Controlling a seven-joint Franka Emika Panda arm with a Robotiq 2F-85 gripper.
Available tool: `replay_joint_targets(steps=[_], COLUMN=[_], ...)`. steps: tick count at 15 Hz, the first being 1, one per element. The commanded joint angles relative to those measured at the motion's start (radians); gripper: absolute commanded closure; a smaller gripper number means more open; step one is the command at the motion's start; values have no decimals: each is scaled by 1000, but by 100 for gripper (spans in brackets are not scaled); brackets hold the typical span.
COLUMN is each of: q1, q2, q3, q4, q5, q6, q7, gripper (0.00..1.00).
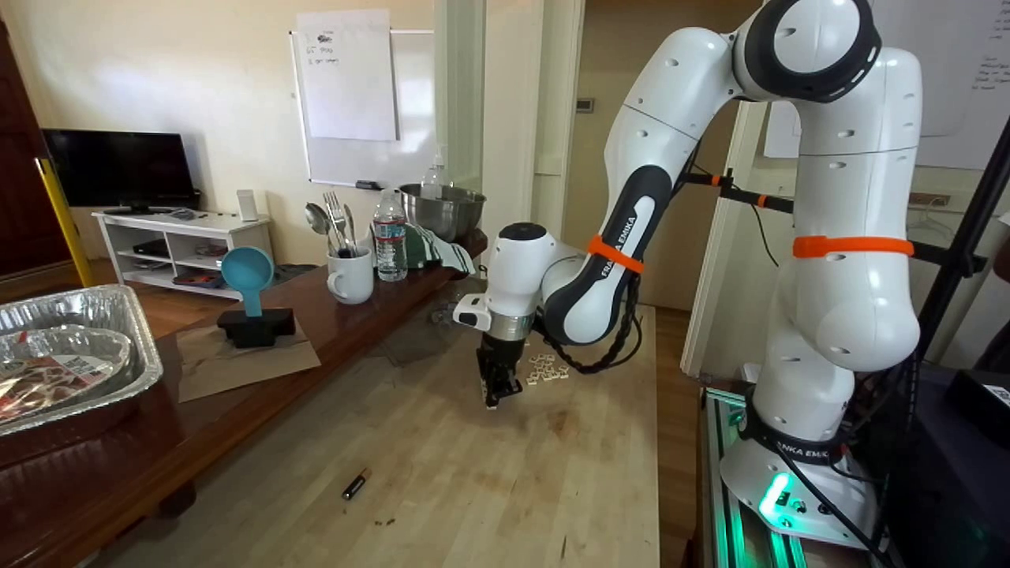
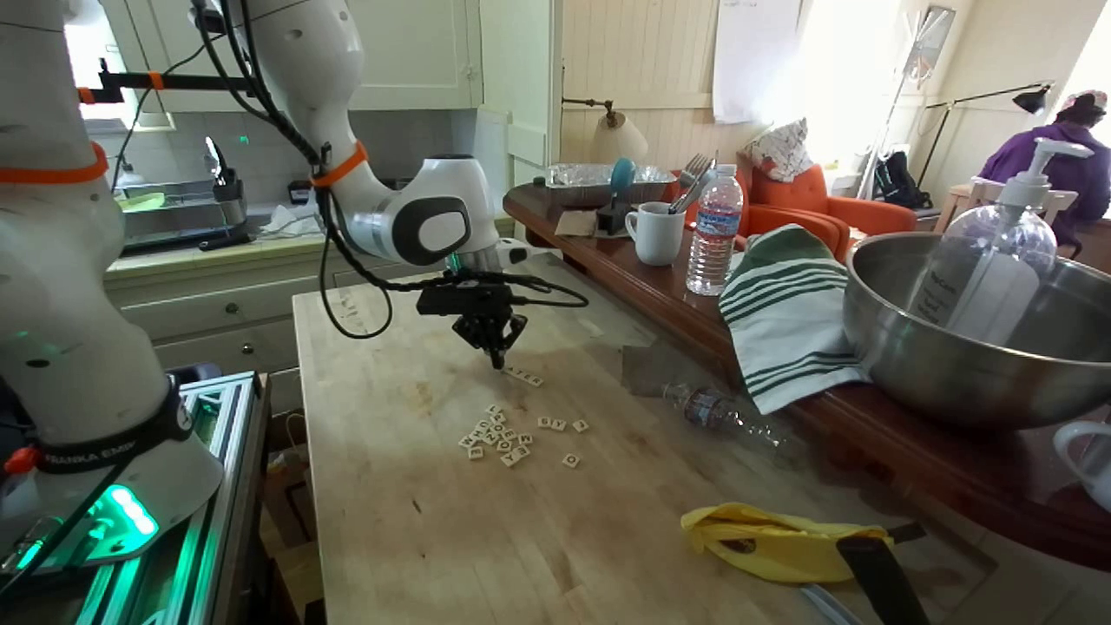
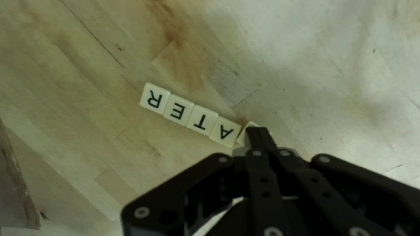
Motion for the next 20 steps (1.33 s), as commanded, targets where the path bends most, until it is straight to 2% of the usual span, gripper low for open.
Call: replay_joint_targets(steps=[1,20], q1=[5,7], q2=[75,85], q3=[-11,-22], q4=[21,32], q5=[-45,-62], q6=[13,27], q7=[11,22], gripper=[100,100])
